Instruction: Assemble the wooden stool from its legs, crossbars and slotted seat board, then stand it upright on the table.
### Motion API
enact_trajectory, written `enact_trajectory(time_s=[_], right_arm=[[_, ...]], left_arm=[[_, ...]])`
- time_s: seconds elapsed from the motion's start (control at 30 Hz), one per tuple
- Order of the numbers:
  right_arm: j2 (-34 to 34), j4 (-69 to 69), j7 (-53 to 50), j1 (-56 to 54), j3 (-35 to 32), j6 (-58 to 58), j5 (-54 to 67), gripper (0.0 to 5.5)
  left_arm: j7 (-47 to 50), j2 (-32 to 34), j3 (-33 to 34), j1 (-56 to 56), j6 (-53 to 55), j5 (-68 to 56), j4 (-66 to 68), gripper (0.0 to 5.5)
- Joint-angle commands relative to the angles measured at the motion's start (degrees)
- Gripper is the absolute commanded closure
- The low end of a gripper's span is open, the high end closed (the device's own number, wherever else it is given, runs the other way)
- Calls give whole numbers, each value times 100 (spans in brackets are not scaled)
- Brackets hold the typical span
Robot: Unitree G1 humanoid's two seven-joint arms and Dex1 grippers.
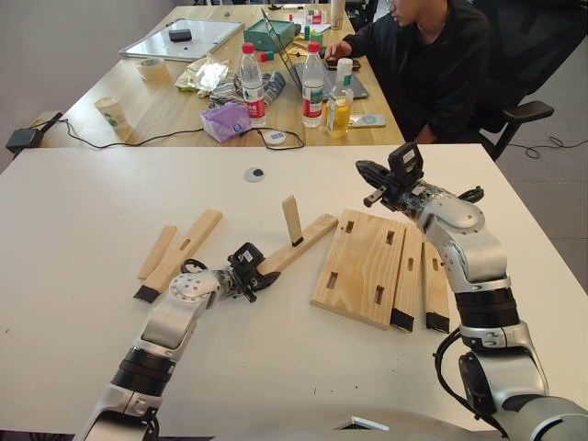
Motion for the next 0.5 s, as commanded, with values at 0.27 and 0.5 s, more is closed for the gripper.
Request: enact_trajectory(time_s=[0.27, 0.5], right_arm=[[-386, -456, 612, -60, -1758, 1088, 2241, 492], [-483, -1009, 1403, 189, -1807, 3290, 4750, 364]], left_arm=[[105, -765, 1685, -1619, 1606, -1990, -75, 346], [160, -1158, 2701, -2397, 3384, -4414, -559, 346]])
